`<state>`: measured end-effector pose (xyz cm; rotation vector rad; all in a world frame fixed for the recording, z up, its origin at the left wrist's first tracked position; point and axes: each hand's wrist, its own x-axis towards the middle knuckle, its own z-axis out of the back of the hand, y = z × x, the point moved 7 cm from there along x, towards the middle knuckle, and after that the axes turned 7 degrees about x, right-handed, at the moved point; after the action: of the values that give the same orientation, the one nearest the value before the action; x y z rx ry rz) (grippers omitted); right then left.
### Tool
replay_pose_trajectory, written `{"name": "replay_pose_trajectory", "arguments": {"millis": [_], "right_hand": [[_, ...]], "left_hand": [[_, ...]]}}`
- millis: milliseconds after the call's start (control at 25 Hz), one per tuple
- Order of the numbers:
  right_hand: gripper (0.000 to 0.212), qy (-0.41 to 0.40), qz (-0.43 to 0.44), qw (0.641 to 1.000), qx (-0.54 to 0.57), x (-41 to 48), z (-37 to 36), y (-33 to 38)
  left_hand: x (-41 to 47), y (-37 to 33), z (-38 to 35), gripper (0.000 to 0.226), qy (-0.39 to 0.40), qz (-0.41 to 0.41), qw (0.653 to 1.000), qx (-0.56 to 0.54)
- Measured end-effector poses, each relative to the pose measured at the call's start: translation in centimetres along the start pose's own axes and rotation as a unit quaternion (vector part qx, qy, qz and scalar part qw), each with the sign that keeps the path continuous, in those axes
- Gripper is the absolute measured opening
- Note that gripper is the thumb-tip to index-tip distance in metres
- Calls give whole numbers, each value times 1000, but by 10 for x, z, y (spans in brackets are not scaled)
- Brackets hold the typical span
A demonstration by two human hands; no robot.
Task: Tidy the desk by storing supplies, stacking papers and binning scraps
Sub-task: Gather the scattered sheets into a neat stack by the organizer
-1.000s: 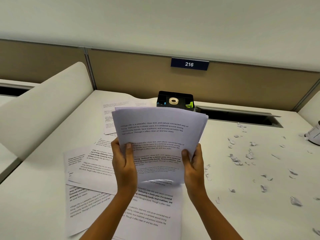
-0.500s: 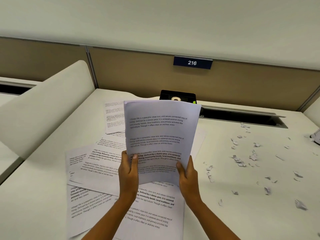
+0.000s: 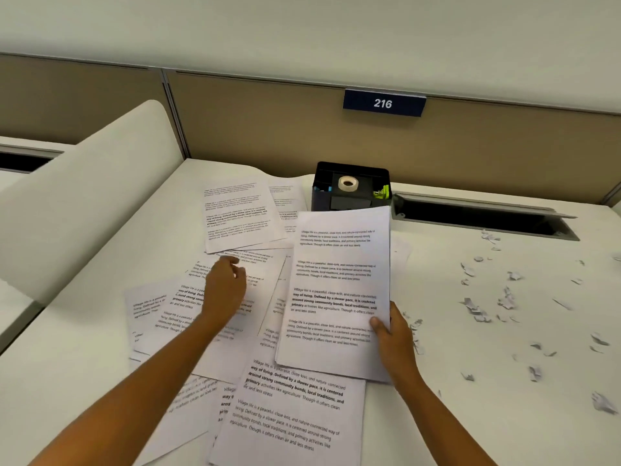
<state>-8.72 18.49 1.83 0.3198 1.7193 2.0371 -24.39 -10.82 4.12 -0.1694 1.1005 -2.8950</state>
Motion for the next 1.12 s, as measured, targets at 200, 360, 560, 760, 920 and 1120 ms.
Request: {"name": "replay_pose_trajectory", "arguments": {"millis": [200, 360, 560, 760, 920, 1120], "right_hand": [[39, -2, -43, 998, -38, 11, 4, -13], [39, 10, -77, 996, -41, 19, 4, -16], [37, 10, -98, 995, -21, 19, 5, -18], [30, 1, -105, 994, -16, 21, 4, -23], [30, 2, -103, 995, -7, 21, 3, -22], [30, 2, -98, 995, 4, 21, 4, -22]], "left_hand": [[64, -10, -12, 44, 29, -114, 975, 189], [87, -31, -40, 43, 75, -227, 925, 294], [113, -36, -50, 46, 119, -342, 859, 361], [122, -30, -49, 56, 147, -406, 819, 377], [121, -34, -52, 49, 142, -407, 823, 370], [136, -35, -52, 64, 186, -323, 853, 365]]}}
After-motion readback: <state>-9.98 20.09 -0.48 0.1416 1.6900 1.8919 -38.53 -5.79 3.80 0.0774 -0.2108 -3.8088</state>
